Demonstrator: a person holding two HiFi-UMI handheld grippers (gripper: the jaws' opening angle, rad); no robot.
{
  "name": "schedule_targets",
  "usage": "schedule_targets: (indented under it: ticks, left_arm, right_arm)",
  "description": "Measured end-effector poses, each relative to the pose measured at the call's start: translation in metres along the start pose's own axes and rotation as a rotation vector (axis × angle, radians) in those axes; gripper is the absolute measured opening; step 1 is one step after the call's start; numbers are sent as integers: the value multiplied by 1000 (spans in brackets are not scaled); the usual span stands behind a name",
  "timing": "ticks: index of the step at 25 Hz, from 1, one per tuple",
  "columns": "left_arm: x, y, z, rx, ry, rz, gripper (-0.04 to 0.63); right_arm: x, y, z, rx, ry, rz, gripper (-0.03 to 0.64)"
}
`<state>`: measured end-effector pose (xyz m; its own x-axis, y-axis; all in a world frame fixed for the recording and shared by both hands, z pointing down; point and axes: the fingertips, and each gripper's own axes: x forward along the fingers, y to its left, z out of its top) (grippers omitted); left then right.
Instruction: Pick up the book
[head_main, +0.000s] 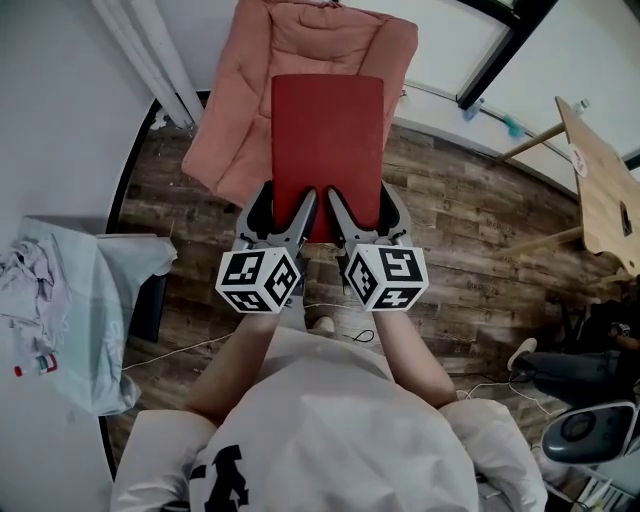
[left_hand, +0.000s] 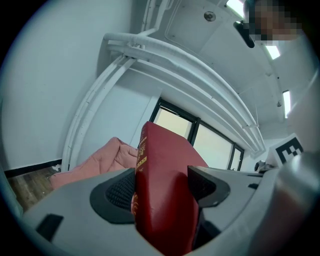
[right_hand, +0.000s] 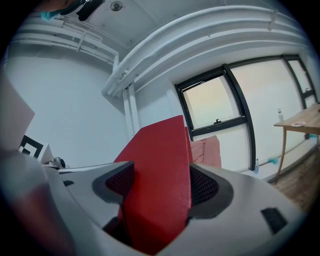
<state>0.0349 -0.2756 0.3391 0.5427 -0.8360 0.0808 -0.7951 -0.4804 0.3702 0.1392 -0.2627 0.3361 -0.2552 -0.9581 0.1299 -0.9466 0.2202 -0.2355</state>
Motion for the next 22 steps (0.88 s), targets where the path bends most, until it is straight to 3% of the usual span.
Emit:
schedule_targets:
  ticks: [16, 22]
  left_arm:
    - [-11, -1, 17, 34, 2, -38, 313]
    - [-22, -11, 11, 35, -22, -20, 313]
  right_arm:
    - [-9, 14, 10, 24, -30, -33, 339]
    - [-22, 14, 9, 8, -35, -7, 339]
